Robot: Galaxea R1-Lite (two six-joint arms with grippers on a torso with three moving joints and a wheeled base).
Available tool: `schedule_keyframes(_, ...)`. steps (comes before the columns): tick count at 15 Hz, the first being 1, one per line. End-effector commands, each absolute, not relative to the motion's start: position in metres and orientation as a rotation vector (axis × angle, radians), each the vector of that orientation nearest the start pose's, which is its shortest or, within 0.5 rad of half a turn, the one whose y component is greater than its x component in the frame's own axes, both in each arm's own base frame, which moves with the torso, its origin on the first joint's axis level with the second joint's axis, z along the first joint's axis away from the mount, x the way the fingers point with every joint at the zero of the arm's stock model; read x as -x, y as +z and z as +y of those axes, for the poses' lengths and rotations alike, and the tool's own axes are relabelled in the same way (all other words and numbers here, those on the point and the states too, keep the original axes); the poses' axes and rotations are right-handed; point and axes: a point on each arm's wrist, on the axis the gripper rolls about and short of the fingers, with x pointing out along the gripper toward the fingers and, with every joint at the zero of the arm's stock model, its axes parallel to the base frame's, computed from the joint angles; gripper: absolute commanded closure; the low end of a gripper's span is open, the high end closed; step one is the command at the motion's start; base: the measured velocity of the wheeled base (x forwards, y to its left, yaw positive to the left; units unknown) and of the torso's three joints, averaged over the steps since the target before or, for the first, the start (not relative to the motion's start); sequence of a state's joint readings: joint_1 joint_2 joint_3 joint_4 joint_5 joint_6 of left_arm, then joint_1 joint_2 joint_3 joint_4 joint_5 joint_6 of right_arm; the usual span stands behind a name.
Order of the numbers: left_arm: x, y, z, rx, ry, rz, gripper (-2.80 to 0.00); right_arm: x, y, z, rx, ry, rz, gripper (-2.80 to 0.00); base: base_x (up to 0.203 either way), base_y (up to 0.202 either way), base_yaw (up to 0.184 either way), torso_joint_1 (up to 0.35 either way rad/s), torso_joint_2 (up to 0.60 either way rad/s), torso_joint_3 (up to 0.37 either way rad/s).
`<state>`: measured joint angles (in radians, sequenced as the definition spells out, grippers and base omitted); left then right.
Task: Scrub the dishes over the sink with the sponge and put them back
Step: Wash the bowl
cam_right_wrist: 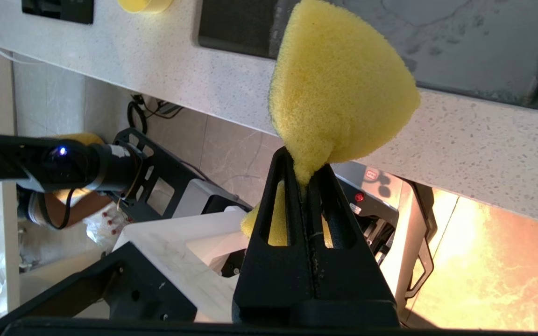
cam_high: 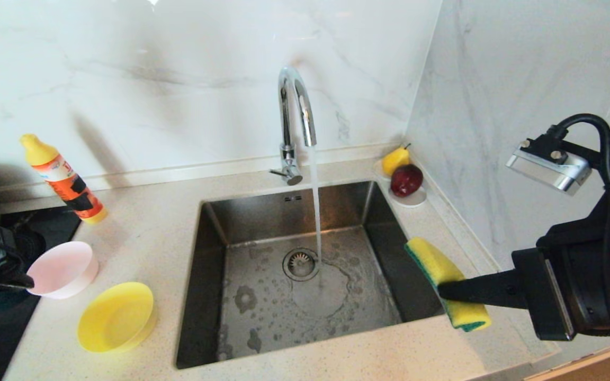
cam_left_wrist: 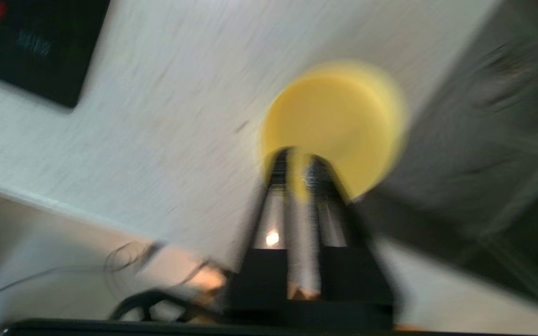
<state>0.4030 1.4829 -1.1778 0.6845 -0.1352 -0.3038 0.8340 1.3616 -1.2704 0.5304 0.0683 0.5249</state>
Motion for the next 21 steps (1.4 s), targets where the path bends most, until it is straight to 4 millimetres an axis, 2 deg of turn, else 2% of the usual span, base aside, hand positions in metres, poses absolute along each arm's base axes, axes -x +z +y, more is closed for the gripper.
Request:
schedule_keyframes(1,-0.196,0.206,0.073,0.484,0.408,0.995,-2.80,-0.136,0.291,0.153,-0.233,0.684,0.813,0.00,0.000,0.000,0.000,0.000,0.00,0.000)
schedule_keyframes(5,-0.191,0.172,0.070,0.407,0.384,1.043,-2.80,-0.137,0.291,0.154,-0.232,0.682,0.814,0.00,0.000,0.000,0.000,0.000,0.00,0.000)
schedule_keyframes(11,-0.194,0.145,0.070,0.425,0.385,1.133,-2.80,-0.136,0.292,0.152,-0.233,0.680,0.809,0.00,0.000,0.000,0.000,0.000,0.00,0.000)
schedule_keyframes(17,-0.211,0.113,0.077,0.455,0.405,1.149,-2.80,-0.134,0.293,0.151,-0.237,0.683,0.805,0.00,0.000,0.000,0.000,0.000,0.00,0.000)
schedule_keyframes(21,-0.220,0.102,0.080,0.486,0.423,1.158,-2.80,-0.134,0.294,0.150,-0.239,0.684,0.802,0.00,0.000,0.000,0.000,0.000,0.00,0.000)
